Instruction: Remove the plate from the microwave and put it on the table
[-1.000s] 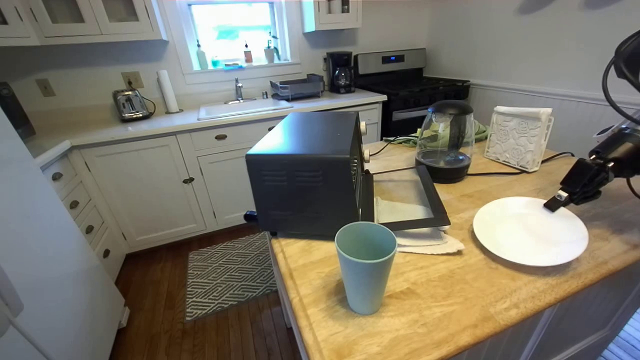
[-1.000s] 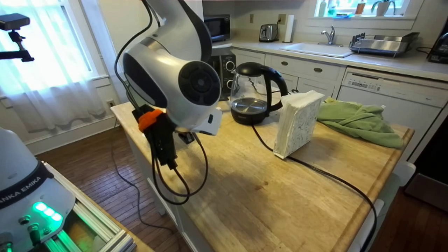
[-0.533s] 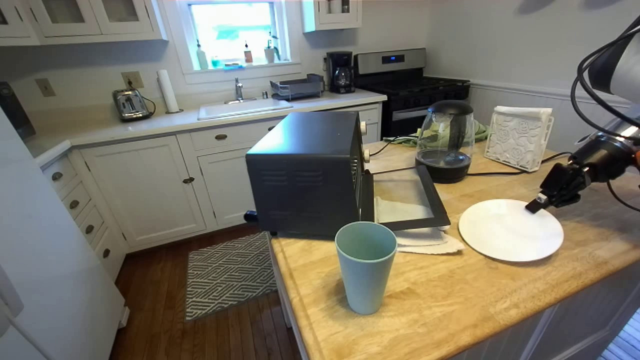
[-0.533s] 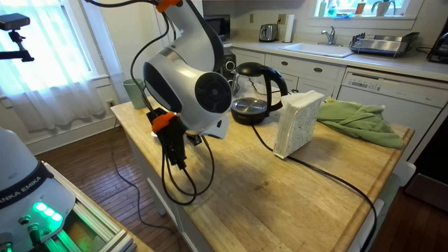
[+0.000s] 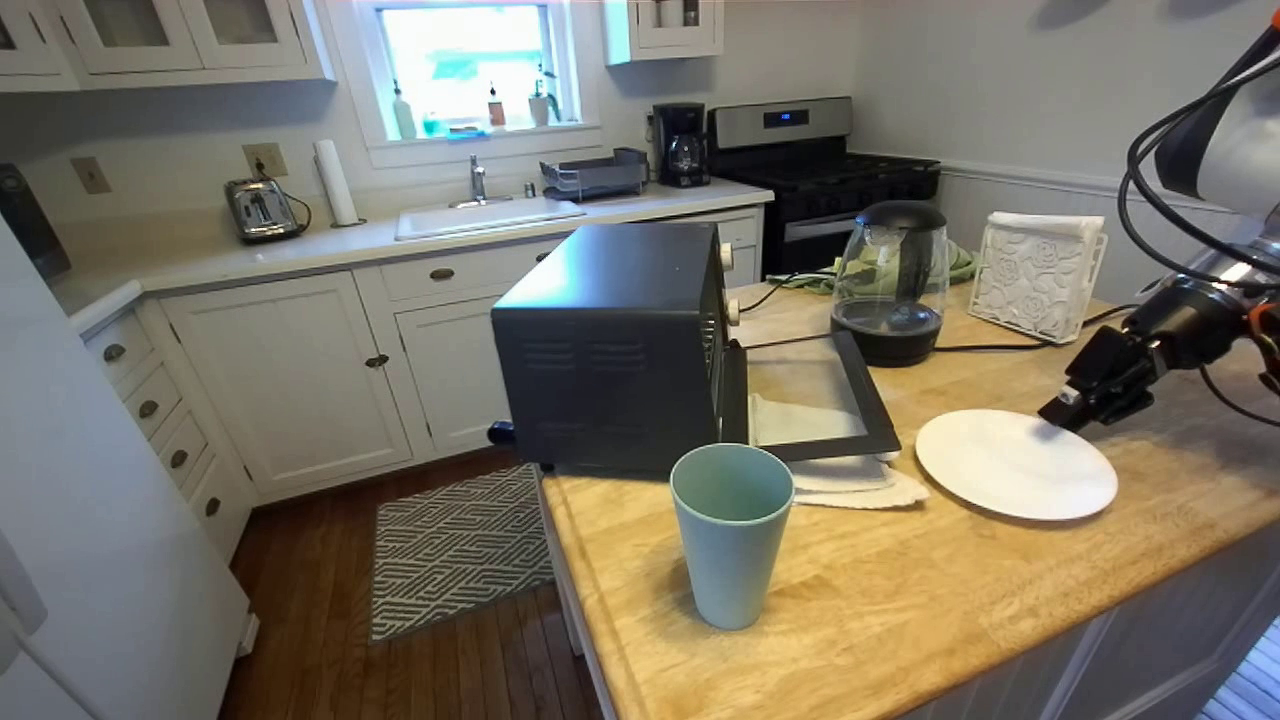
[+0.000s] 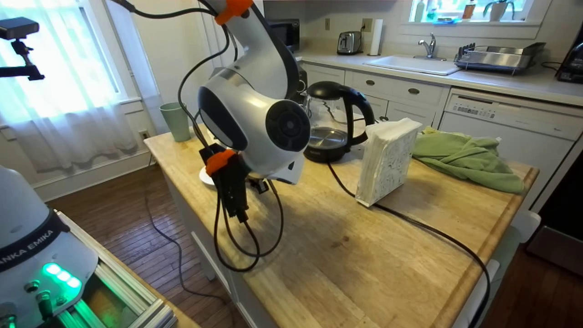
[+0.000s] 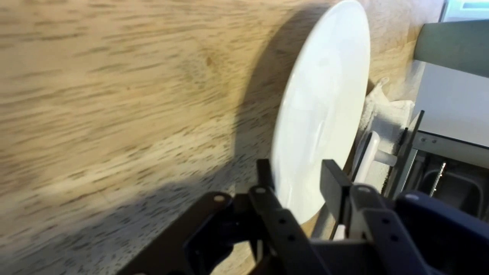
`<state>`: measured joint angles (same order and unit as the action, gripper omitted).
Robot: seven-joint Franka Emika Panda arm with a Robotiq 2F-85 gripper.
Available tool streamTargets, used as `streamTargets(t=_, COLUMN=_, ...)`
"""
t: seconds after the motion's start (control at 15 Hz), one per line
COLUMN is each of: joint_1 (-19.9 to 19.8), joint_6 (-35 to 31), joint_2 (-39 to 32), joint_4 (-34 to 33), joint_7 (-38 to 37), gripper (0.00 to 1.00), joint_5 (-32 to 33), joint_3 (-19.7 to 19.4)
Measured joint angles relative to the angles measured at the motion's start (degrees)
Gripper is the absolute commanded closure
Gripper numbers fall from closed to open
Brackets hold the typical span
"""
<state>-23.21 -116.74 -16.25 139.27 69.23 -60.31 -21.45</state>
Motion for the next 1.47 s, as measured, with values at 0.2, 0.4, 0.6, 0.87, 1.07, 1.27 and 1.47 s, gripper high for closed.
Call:
streamTargets(t=0.2, joint_1=-0.04, joint_6=0.24, joint_2=-0.46, joint_4=-0.36, joint_7=-0.20, gripper=0.31, joint_5=0.00, joint_3=0.02)
streamTargets(t=0.4, joint_1=-0.13, joint_6=0.30, joint_2=-0.58, joint_4=-0.60, joint_7=-0.56, gripper=0.00, joint_5=0.00, joint_3=0.01)
streamTargets(t=0.6, joint_1=-0.10, joint_6=-1.27, joint_2=0.36, joint_4=-0.68, joint_7=-2.09, gripper=0.00, joint_5=0.41, joint_3=-0.45)
streamTargets(t=0.87, joint_1=0.27, joint_6=-5.81, joint_2=9.15, joint_4=0.82, joint_7=-9.04, gripper=0.00, joint_5=7.53, joint_3=-1.70)
streamTargets(t=1.07, joint_1=0.66, joint_6=-10.37, joint_2=18.62, joint_4=3.07, joint_7=-16.54, gripper=0.00, joint_5=18.86, joint_3=-1.41)
streamTargets(t=1.27, joint_1=1.05, joint_6=-16.29, joint_2=28.10, joint_4=6.26, joint_7=-23.30, gripper=0.00, joint_5=29.77, joint_3=0.76)
streamTargets(t=1.47, joint_1=0.23, joint_6=-18.91, joint_2=37.49, joint_4=9.80, joint_7=-29.03, gripper=0.00, joint_5=40.54, joint_3=5.21)
